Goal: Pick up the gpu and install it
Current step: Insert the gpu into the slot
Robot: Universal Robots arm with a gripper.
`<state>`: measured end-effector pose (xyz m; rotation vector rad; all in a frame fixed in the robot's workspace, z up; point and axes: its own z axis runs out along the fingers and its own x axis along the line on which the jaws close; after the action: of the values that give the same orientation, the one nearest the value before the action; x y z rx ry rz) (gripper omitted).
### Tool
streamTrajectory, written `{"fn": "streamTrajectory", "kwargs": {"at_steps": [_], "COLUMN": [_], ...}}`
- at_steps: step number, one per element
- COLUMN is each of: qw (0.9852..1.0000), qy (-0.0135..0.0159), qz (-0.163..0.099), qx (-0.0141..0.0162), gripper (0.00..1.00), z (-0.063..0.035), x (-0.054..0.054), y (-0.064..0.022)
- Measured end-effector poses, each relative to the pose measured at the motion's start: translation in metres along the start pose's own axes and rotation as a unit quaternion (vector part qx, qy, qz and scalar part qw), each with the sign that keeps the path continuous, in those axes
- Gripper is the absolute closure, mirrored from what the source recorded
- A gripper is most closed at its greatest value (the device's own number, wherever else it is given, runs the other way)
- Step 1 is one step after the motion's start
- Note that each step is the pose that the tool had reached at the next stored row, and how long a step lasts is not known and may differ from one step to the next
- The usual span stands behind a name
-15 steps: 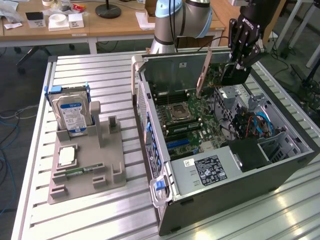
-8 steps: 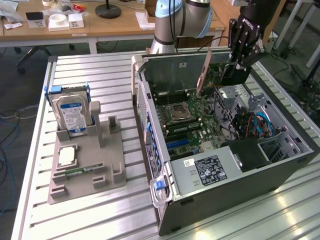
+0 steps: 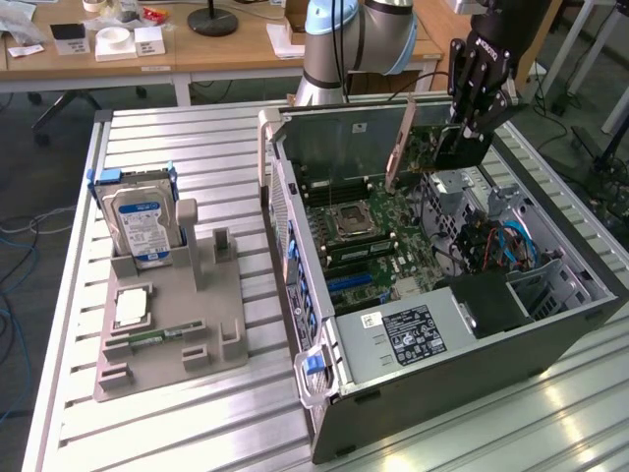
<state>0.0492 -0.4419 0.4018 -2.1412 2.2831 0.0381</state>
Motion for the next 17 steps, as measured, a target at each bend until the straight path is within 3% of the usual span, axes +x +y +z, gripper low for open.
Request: {"fn": "streamTrajectory", "kwargs": {"at_steps": [17], "qw": [1.0000], "qy": [0.0000], "qz": [0.000], "qx": [0.0000], "gripper": [0.73], "z": [0.0004], "x": [0.0003], "y": [0.0052]}}
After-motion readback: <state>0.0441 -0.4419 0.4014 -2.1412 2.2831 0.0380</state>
